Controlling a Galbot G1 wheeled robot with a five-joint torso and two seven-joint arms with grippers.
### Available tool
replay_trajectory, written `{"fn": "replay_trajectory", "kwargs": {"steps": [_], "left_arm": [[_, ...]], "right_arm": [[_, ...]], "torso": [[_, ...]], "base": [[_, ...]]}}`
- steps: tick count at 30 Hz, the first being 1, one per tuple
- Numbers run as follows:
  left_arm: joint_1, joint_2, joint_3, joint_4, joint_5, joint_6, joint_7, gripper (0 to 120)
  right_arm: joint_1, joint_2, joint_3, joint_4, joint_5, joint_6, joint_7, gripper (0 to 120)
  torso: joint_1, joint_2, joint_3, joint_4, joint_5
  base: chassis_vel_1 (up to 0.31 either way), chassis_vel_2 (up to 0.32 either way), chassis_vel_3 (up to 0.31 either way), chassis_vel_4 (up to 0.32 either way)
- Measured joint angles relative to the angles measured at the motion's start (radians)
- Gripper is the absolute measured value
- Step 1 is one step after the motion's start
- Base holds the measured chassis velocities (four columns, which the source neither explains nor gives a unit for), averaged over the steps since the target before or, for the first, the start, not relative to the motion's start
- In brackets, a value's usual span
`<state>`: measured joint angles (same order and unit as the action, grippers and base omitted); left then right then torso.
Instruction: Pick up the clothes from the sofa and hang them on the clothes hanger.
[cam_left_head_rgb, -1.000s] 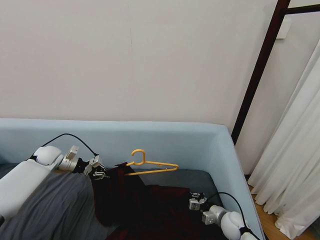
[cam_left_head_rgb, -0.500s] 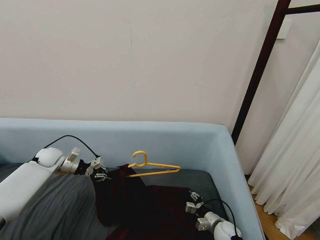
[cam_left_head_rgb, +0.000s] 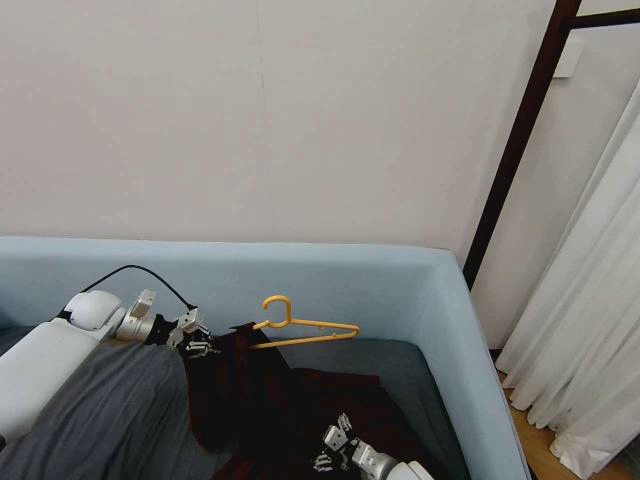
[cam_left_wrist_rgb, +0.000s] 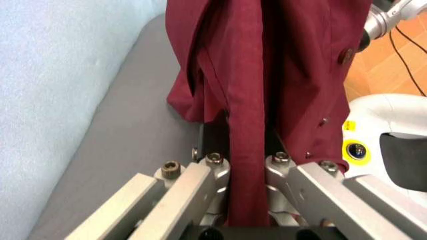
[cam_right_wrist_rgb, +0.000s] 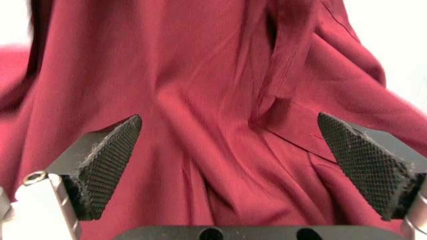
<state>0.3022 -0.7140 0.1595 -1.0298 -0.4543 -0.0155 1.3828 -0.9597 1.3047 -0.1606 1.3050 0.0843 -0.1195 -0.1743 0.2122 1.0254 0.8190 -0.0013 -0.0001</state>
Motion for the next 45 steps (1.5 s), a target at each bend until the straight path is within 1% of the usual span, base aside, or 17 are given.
{"fn": "replay_trajectory", "kwargs": {"steps": [3, 6, 8, 9, 13, 15, 18, 19, 23, 25, 28, 29, 34, 35, 37, 44, 45], "left_arm": [[0.004, 0.003, -0.004, -0.005, 0.0, 0.0, 0.0, 1], [0.004, 0.004, -0.005, 0.001, 0.0, -0.002, 0.001, 1], [0.004, 0.004, -0.006, 0.007, 0.0, -0.005, 0.002, 1], [0.004, 0.004, -0.006, 0.007, 0.0, -0.005, 0.002, 1], [0.001, 0.002, -0.006, 0.019, 0.004, -0.009, 0.004, 1], [0.0, 0.0, -0.006, 0.021, 0.005, -0.01, 0.004, 1], [-0.002, -0.004, -0.006, 0.02, 0.006, -0.01, 0.005, 1], [-0.002, -0.004, -0.006, 0.02, 0.006, -0.01, 0.005, 1], [-0.004, -0.005, -0.005, 0.012, 0.006, -0.009, 0.005, 1], [-0.004, -0.005, -0.005, 0.011, 0.006, -0.009, 0.005, 1], [-0.004, -0.007, -0.005, 0.007, 0.006, -0.009, 0.005, 1], [-0.004, -0.007, -0.005, 0.007, 0.006, -0.009, 0.005, 1], [-0.004, -0.012, -0.003, -0.002, 0.005, -0.009, 0.006, 1], [-0.004, -0.012, -0.003, -0.002, 0.005, -0.009, 0.006, 1], [-0.003, -0.013, -0.003, -0.006, 0.005, -0.008, 0.007, 1], [-0.003, -0.01, -0.002, -0.015, 0.002, -0.008, 0.008, 1], [-0.003, -0.009, -0.002, -0.015, 0.002, -0.008, 0.008, 1]], "right_arm": [[0.009, 0.007, -0.004, 0.018, 0.099, -0.039, 0.041, 100], [0.013, -0.018, -0.001, 0.051, 0.135, -0.055, 0.021, 100], [0.013, -0.045, 0.009, 0.074, 0.161, -0.065, -0.046, 100], [0.013, -0.045, 0.009, 0.074, 0.161, -0.065, -0.046, 100], [0.008, -0.081, 0.048, 0.099, 0.197, -0.063, -0.213, 100], [0.009, -0.084, 0.055, 0.099, 0.228, -0.058, -0.232, 100], [0.021, -0.065, 0.056, 0.084, 0.289, -0.066, -0.146, 100], [0.021, -0.065, 0.056, 0.084, 0.289, -0.066, -0.146, 100], [0.036, -0.016, 0.03, 0.064, 0.404, -0.121, 0.078, 100], [0.04, -0.008, 0.025, 0.056, 0.416, -0.13, 0.109, 100], [0.05, 0.013, 0.02, 0.033, 0.425, -0.137, 0.131, 90], [0.05, 0.013, 0.02, 0.033, 0.425, -0.137, 0.131, 90], [0.071, 0.049, 0.021, -0.009, 0.427, -0.141, 0.138, 68], [0.071, 0.049, 0.021, -0.009, 0.427, -0.141, 0.138, 68], [0.077, 0.056, 0.023, -0.023, 0.42, -0.141, 0.135, 59], [0.093, 0.075, 0.027, -0.061, 0.405, -0.141, 0.115, 51], [0.094, 0.077, 0.027, -0.065, 0.403, -0.14, 0.107, 47]], "torso": [[0.0, 0.0, 0.0, 0.0001, 0.0], [0.0, 0.0, 0.0, -0.0001, 0.0], [0.0, 0.0, 0.0, -0.0003, -0.0002], [0.0, 0.0, 0.0, -0.0003, -0.0002], [0.0, 0.0, 0.0, -0.0003, -0.0001], [0.0, 0.0, 0.0, -0.0003, -0.0001], [0.0, 0.0, 0.0, -0.0003, 0.0001], [0.0, 0.0, 0.0, -0.0003, 0.0001], [0.0, 0.0, 0.0, -0.0001, 0.0001], [0.0, 0.0, 0.0, 0.0, 0.0], [0.0, 0.0, 0.0, -0.0001, 0.0], [0.0, 0.0, 0.0, -0.0001, 0.0], [0.0, 0.0, 0.0, 0.0, 0.0], [0.0, 0.0, 0.0, 0.0, 0.0], [0.0, 0.0, 0.0, -0.0001, 0.0], [0.0, 0.0, 0.0, -0.0001, 0.0], [0.0, 0.0, 0.0, -0.0001, 0.0]], "base": [[0.0, 0.0, 0.0, 0.0], [0.0, 0.0, 0.0, 0.0], [0.0, 0.0, 0.0, 0.0], [0.0, 0.0, 0.0, 0.0], [0.0, 0.0, 0.0, 0.0], [0.0, 0.0, 0.0, 0.0], [0.0, 0.0, 0.0, 0.0], [0.0, 0.0, 0.0, 0.0], [0.0, 0.0, 0.0, 0.0], [0.0, 0.0, 0.0, 0.0], [0.0, 0.0, 0.0, 0.0], [0.0, 0.0, 0.0, 0.0], [0.0, 0.0, 0.0, 0.0], [0.0, 0.0, 0.0, 0.0], [0.0, 0.0, 0.0, 0.0], [0.0, 0.0, 0.0, 0.0], [0.0, 0.0, 0.0, 0.0]]}}
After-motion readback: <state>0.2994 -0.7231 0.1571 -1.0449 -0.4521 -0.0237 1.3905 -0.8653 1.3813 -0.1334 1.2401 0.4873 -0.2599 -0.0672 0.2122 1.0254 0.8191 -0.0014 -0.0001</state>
